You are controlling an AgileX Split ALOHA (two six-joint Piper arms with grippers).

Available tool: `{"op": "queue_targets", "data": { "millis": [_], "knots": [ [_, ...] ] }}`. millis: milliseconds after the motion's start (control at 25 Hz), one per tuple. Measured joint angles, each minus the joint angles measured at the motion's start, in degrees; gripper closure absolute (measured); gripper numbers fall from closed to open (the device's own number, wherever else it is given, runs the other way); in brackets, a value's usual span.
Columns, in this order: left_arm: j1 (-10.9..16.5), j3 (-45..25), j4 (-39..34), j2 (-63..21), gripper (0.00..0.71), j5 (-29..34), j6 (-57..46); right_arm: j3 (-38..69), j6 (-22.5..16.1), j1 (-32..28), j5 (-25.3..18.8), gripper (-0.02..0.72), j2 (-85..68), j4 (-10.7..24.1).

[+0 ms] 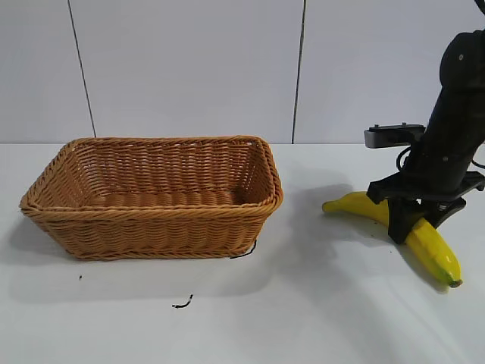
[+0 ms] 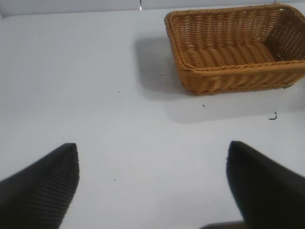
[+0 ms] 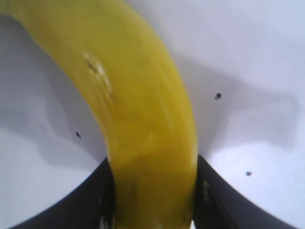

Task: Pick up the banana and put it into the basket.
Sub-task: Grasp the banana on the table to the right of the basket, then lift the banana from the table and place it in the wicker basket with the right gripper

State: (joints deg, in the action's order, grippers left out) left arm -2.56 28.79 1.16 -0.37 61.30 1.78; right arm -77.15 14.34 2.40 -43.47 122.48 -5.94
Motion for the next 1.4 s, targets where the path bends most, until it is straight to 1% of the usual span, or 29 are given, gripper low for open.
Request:
{"op": "queue_targets", "data": {
  "millis": [240,440,520,680,800,920,1080,1200,1400],
  "knots": [
    [0.0,0.0,0.0,0.0,0.075,0.0,0.0,0.0,-0.02,0.0,-1.56,0.415,-5.82,0.0],
    [0.0,0.0,0.0,0.0,0.075,0.0,0.0,-0.08,-0.19,0.0,-4.39,0.415,-13.17,-0.07],
    [0.0,0.0,0.0,0.0,0.075,0.0,0.0,-1.53,-0.4,0.0,-6.62,0.415,-15.04,-0.17],
    [0.0,0.0,0.0,0.0,0.075,0.0,0.0,-8.03,-1.02,0.0,-13.56,0.415,-15.94,-0.17],
    [0.0,0.0,0.0,0.0,0.075,0.0,0.0,-13.22,-1.59,0.43,-16.42,0.415,-15.94,-0.07],
    [0.0,0.0,0.0,0.0,0.075,0.0,0.0,-17.06,-2.6,2.46,-16.9,0.415,-15.94,0.0],
    [0.0,0.0,0.0,0.0,0.075,0.0,0.0,-20.03,-3.58,7.73,-16.84,0.415,-15.94,0.0],
    [0.0,0.0,0.0,0.0,0.075,0.0,0.0,-21.37,-3.64,12.75,-15.85,0.415,-15.82,0.0],
    [0.0,0.0,0.0,0.0,0.075,0.0,0.0,-23.33,-3.82,21.67,-12.4,0.415,-13.28,-0.14]
  ]
}}
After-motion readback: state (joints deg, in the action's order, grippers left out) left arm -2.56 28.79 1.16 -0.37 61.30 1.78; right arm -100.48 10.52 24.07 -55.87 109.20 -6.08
